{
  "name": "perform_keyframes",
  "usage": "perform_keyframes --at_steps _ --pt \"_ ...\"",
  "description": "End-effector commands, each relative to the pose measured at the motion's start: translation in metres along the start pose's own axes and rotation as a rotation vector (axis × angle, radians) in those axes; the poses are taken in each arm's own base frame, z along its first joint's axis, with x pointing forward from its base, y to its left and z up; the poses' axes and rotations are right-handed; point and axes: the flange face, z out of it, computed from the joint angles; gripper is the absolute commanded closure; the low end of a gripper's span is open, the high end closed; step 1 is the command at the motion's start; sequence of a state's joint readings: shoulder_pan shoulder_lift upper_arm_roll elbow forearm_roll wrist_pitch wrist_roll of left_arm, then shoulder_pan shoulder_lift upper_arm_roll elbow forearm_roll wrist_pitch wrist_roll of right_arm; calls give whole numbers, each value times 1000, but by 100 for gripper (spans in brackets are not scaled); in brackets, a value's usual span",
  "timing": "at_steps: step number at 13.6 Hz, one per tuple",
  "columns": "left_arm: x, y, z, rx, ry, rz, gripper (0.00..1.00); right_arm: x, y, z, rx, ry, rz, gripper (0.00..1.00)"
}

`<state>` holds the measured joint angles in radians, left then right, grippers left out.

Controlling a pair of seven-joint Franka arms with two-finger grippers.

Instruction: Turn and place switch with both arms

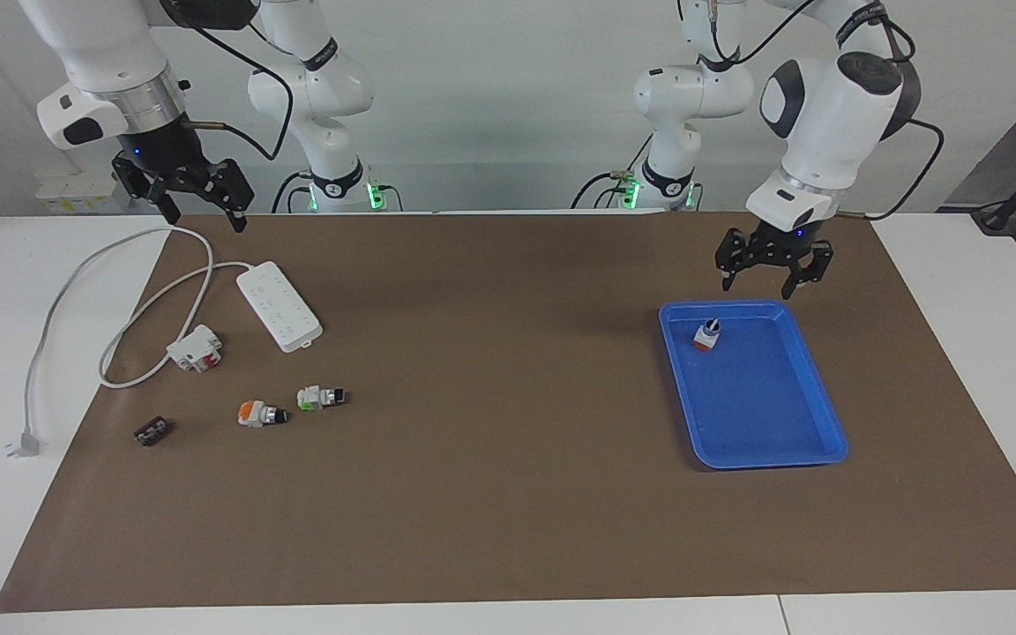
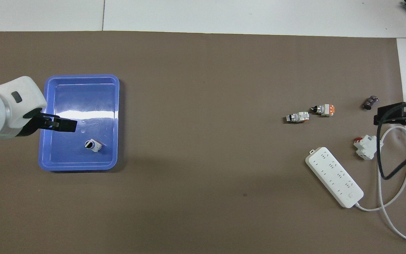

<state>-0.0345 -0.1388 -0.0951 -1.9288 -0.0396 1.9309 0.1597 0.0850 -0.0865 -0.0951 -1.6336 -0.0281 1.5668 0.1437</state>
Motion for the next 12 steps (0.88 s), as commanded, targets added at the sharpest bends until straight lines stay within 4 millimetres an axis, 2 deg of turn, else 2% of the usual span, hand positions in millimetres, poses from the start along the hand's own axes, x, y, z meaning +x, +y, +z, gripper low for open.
perform_keyframes --at_steps 1,4,7,9,12 --pt "17 -6 -52 13 -20 23 0 1 3 -4 -23 5 -29 1" --pt "36 -15 -94 -3 -82 17 0 -1 1 -4 -8 -6 -21 1" --pt "33 -20 -115 -8 -106 7 0 -1 1 -4 -8 -6 -23 1" --pt "14 -30 -103 2 -171 -28 0 -4 2 -5 -10 -18 -21 1" --pt "-6 -31 -99 5 -198 -40 0 -5 2 -5 -9 -19 -20 1"
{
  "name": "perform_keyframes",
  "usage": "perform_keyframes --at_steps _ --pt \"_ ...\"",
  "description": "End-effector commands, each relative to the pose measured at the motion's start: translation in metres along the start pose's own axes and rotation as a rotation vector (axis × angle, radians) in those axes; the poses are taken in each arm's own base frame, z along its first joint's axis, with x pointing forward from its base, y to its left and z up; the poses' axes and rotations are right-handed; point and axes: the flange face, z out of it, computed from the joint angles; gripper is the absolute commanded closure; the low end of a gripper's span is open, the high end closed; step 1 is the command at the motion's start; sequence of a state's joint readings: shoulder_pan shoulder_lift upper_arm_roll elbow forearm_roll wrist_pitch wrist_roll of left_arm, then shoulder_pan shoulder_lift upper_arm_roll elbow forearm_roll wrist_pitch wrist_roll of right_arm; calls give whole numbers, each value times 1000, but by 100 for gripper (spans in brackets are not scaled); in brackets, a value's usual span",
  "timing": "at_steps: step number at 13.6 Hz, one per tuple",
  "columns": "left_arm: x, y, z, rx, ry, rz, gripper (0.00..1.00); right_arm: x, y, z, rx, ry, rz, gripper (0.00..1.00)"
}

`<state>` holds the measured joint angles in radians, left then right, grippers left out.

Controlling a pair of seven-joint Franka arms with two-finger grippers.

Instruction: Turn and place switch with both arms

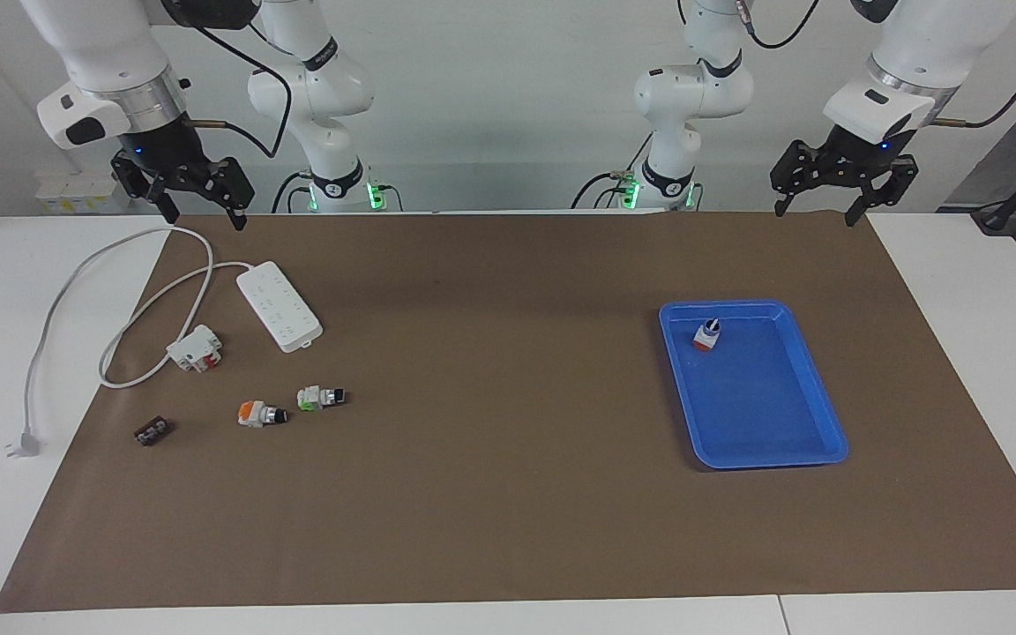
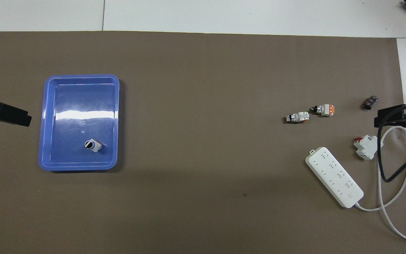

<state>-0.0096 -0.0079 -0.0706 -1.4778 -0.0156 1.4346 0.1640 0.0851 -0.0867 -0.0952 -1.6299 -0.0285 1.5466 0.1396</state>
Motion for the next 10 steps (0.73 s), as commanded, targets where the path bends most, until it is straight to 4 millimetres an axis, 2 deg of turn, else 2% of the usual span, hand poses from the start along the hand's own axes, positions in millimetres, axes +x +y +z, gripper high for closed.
perform_keyframes --at_steps 1,8,10 --pt "-20 -3 4 20 -28 -11 0 -3 2 -5 -7 -4 -16 1" --pt "-24 -15 0 19 -17 -43 0 -3 1 -5 -4 -4 -22 0" --pt "-24 -15 1 19 -20 -104 0 -3 2 -5 -6 -4 -22 0"
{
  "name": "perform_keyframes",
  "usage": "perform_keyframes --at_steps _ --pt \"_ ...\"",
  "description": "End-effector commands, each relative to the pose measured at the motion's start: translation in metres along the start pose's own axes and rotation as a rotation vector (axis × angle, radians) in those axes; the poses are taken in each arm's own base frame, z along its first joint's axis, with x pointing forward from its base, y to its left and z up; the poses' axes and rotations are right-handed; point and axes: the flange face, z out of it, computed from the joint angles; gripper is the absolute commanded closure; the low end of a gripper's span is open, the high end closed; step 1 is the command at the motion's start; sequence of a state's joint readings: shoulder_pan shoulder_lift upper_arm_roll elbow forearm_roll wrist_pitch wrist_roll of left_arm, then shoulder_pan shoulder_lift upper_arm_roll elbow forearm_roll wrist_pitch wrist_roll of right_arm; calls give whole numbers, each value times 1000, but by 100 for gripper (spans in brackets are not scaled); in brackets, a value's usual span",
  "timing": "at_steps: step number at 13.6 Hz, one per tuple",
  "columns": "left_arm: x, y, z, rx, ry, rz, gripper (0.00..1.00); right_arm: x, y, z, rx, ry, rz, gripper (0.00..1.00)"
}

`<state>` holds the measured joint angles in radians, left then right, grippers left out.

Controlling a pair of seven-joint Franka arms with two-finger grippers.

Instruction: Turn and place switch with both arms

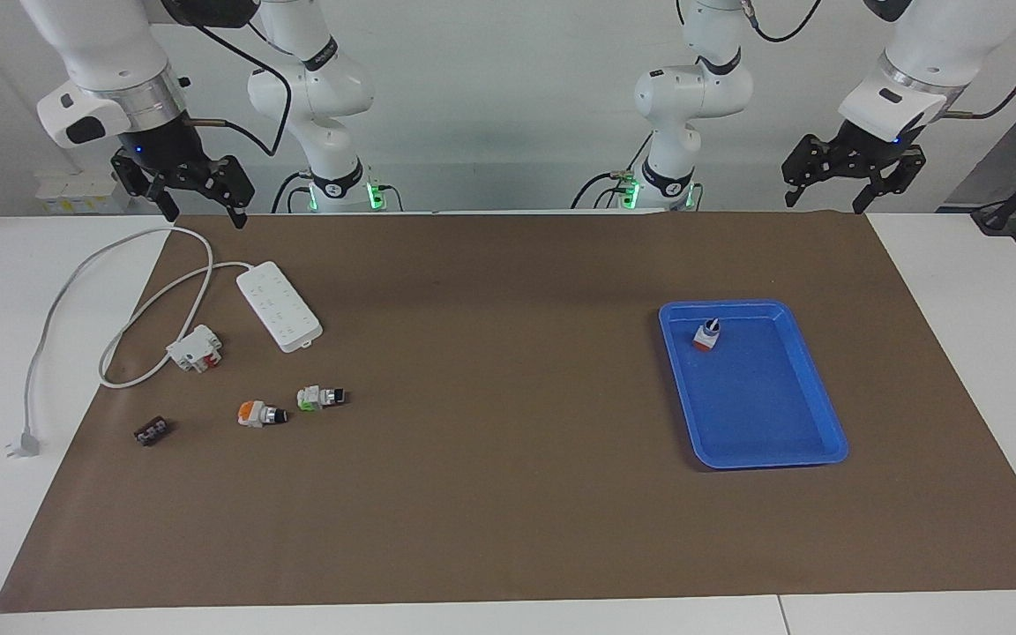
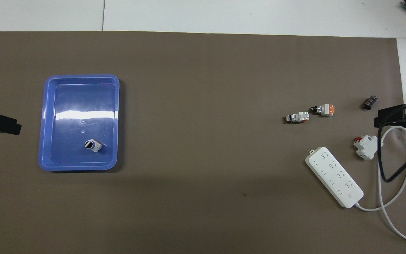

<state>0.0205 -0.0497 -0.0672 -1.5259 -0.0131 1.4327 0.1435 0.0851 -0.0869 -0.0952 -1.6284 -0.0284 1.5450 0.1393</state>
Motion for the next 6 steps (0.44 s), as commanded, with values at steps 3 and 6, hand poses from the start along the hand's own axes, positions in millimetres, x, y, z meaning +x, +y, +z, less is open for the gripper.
perform_keyframes --at_steps 3,6 --pt "-8 0 1 17 -9 -122 0 -3 1 -4 -4 -5 -22 0" --pt "-8 -1 1 17 -9 -121 0 -3 1 -4 -4 -5 -22 0"
